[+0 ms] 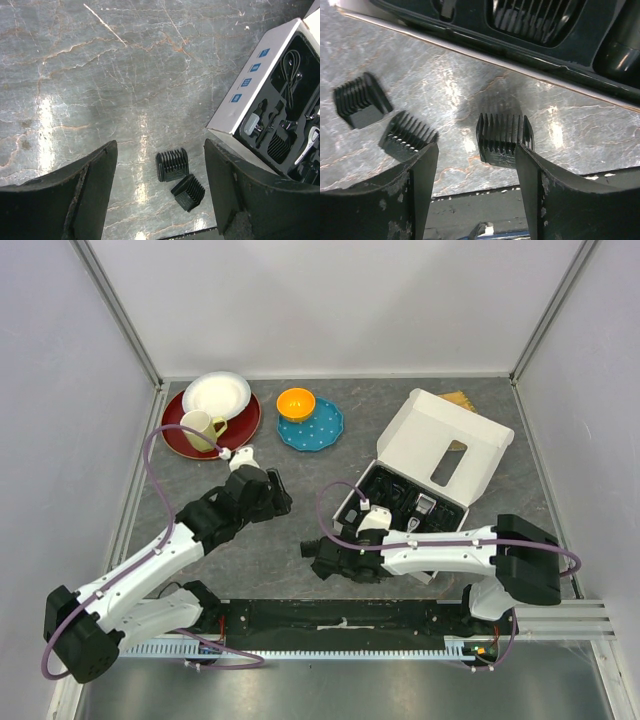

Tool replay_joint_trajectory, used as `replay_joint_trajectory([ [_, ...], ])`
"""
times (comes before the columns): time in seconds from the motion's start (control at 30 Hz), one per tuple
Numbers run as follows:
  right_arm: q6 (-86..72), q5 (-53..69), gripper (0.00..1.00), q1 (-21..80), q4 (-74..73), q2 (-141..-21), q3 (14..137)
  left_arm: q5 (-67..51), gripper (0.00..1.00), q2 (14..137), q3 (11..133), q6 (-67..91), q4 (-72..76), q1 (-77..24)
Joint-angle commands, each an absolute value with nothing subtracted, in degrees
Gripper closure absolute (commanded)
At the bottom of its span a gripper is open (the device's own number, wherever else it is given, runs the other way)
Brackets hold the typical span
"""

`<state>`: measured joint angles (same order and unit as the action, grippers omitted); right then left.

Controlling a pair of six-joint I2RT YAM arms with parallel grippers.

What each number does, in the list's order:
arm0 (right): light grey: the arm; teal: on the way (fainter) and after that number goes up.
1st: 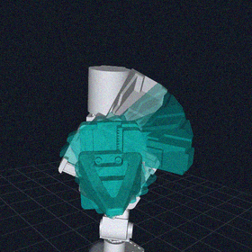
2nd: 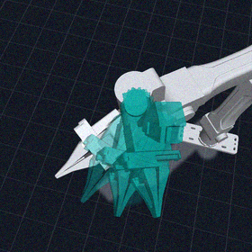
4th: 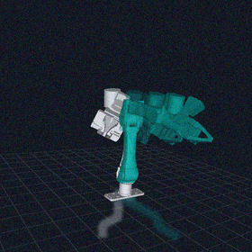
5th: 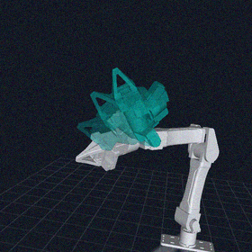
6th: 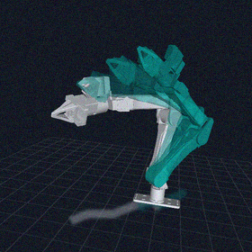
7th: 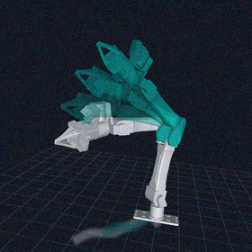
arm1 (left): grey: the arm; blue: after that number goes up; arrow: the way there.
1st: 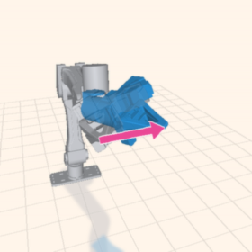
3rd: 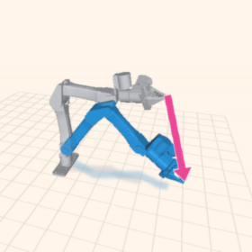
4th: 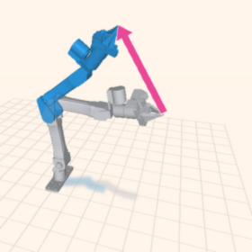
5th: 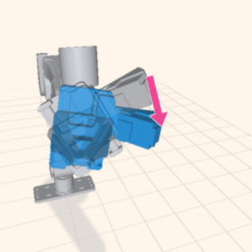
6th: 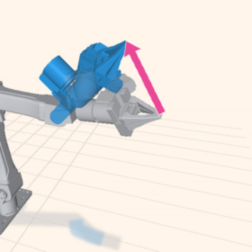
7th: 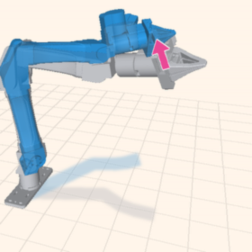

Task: Sort the hair-cutting tools

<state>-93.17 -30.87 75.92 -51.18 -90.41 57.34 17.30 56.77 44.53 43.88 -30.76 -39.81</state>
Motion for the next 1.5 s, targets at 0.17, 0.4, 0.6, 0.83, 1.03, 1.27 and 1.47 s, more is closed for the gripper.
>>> replay_joint_trajectory([
  [0.17, -87.81, -33.4, 0.33, 76.11, -44.05, -81.4, 54.67, 14.68, 0.23, 52.91, 42.19, 43.42, -29.71, -39.46],
  [0.4, -83.85, -33.57, 0.47, 75.76, -37.36, -75.06, 48.7, 8.8, 0.24, 52.3, 39.3, 44.38, -28.22, -39.46],
  [0.6, -82.36, -32.61, 0.6, 73.66, -36.04, -74.18, 47.81, 0.28, 0.26, 50.01, 32.97, 46.14, -21.37, -39.55],
  [0.83, -81.83, -29.09, 0.65, 71.37, -31.21, -72.52, 45.88, -11.85, 0.27, 46.59, 23.92, 48.34, -7.93, -39.73],
  [1.03, -81.04, -27.26, 0.69, 69.18, -29.36, -72.51, 46.84, -15.73, 0.27, 45.96, 18.46, 50.62, 3.24, -41.66],
  [1.27, -81.47, -23.73, 0.74, 67.5, -25.93, -72.95, 46.84, -12.84, 0.27, 49.04, 17.14, 51.94, 9.05, -46.31],
  [1.47, -79.64, -23.03, 0.74, 67.06, -28.29, -75.4, 47.46, -9.5, 0.27, 48.69, 18.1, 51.5, 5.55, -46.67],
])
